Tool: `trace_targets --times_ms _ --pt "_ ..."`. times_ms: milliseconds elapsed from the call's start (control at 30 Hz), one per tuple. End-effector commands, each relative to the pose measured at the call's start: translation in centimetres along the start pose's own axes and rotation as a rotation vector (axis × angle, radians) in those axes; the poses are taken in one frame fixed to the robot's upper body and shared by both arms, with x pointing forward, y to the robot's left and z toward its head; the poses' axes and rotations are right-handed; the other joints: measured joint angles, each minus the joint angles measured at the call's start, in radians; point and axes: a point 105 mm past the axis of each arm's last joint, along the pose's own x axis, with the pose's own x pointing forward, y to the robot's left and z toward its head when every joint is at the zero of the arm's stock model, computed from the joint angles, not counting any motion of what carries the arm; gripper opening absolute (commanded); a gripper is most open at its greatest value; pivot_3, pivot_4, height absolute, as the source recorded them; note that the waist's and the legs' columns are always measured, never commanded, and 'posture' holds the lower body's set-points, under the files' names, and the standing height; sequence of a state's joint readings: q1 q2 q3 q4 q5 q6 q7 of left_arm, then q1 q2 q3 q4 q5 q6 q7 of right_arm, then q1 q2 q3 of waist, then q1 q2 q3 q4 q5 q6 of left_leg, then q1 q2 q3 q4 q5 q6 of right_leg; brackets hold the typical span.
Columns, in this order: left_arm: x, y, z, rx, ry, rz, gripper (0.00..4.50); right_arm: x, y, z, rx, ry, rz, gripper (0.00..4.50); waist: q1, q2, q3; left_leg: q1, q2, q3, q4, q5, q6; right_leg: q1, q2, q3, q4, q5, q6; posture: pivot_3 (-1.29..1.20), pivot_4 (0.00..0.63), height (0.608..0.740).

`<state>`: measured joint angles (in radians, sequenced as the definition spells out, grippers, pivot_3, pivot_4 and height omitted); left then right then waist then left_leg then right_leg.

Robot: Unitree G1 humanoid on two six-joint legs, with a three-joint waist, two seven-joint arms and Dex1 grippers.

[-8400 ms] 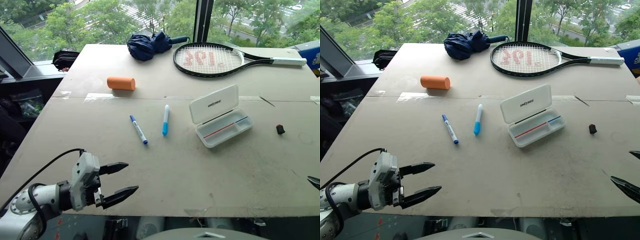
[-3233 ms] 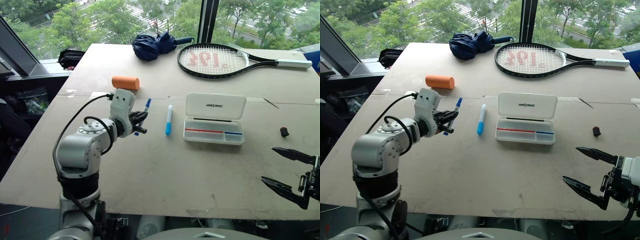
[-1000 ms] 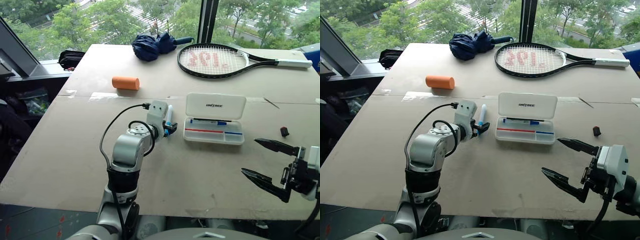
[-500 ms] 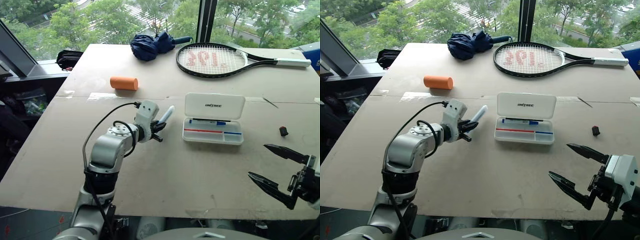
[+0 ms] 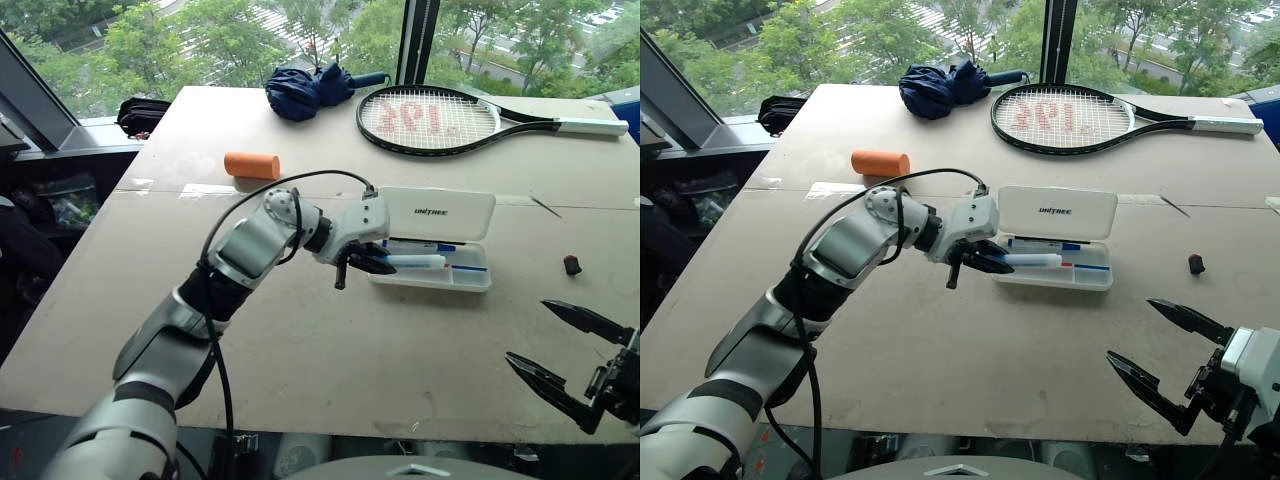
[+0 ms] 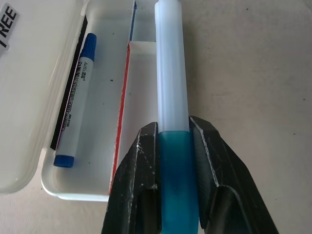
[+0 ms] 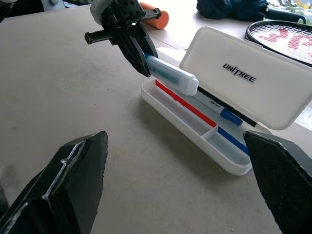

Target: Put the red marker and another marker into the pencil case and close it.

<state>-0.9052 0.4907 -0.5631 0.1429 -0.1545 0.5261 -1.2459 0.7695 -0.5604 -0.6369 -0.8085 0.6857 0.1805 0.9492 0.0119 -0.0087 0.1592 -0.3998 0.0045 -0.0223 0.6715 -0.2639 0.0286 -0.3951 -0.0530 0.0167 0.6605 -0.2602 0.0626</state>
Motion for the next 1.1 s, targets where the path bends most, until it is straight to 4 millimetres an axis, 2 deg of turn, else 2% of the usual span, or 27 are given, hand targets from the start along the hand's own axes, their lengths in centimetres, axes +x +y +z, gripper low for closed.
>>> trace_targets --times_ms 33,167,467,733,967,1100 --pt "0.5 0.8 0.7 0.072 0.014 -0.011 0.26 -0.5 0.6 1.0 -0.054 -0.013 -0.033 4.5 -0.003 0.0 0.001 0.0 0.001 0.0 0.0 0.0 0.0 0.0 0.001 0.0 0.0 0.0 0.0 0.0 0.15 0.73" --pt "1.3 1.3 0.6 0.091 0.036 -0.025 0.26 -0.8 1.1 1.0 -0.045 -0.009 -0.059 4.5 0.0 0.0 0.0 0.0 0.001 0.0 0.0 0.0 0.0 -0.001 0.001 0.0 0.001 0.0 0.0 0.0 0.15 0.73" --pt "1.7 1.6 0.0 0.089 0.07 -0.028 0.26 -1.2 1.6 1.1 -0.041 -0.003 -0.09 4.5 0.001 0.0 0.001 0.0 0.002 0.001 0.0 0.0 0.0 -0.001 0.001 0.0 0.001 0.0 0.0 0.0 0.15 0.73" --pt "0.2 1.4 1.5 0.05 0.001 -0.013 4.0 -1.1 1.3 1.2 -0.043 -0.004 -0.086 4.5 0.0 0.0 0.001 0.0 0.002 0.0 0.0 0.0 0.0 -0.001 0.001 0.0 0.001 0.0 0.0 0.0 0.15 0.73" --pt "-2.5 0.8 2.7 0.022 -0.117 0.061 4.0 -0.5 0.2 0.9 -0.039 0.003 -0.1 4.5 0.0 0.0 0.001 0.0 0.003 0.0 0.0 0.0 0.0 -0.001 0.001 0.0 0.001 0.0 0.0 0.0 0.15 0.73" --pt "-5.6 -2.0 4.3 -0.019 -0.376 0.079 4.0 0.6 -4.7 -1.1 -0.032 0.114 -0.371 4.5 -0.009 0.0 0.001 0.0 0.005 0.001 0.001 0.0 0.0 -0.001 0.0 0.002 0.002 0.0 0.0 0.0 0.15 0.73"
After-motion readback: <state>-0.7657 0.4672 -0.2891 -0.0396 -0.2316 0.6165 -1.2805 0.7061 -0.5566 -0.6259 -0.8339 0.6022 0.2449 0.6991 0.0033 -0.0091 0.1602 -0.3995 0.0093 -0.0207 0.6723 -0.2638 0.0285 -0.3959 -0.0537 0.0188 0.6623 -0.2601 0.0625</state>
